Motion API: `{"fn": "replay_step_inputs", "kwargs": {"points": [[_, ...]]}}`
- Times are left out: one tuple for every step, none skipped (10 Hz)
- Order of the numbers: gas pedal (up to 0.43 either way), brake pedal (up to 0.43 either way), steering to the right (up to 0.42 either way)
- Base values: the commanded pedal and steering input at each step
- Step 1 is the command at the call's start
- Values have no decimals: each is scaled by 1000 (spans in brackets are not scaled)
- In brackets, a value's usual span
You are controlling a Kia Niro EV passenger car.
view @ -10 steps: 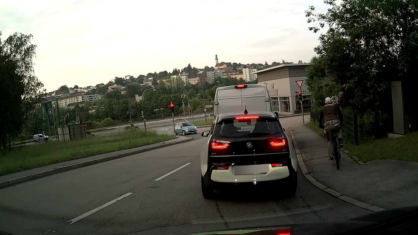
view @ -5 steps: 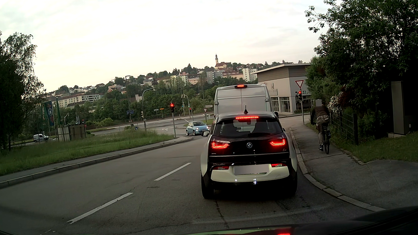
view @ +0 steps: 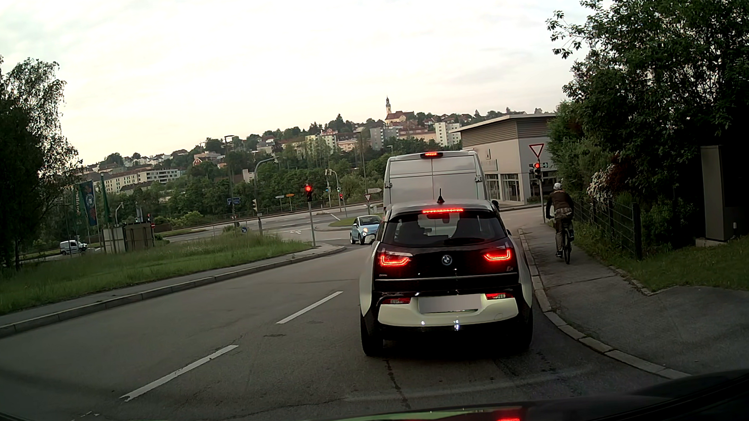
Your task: Follow the waypoints while adhering to traffic rules and regulations
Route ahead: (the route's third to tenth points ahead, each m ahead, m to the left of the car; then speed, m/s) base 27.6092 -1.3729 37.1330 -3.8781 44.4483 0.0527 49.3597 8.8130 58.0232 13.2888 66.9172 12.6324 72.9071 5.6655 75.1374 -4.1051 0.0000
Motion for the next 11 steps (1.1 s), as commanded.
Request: {"fn": "replay_step_inputs", "kwargs": {"points": [[0,335,21],[0,335,20],[0,335,21],[0,335,21],[0,335,20],[0,335,21],[0,335,21],[0,335,21],[0,335,21],[0,335,21],[0,335,21]]}}
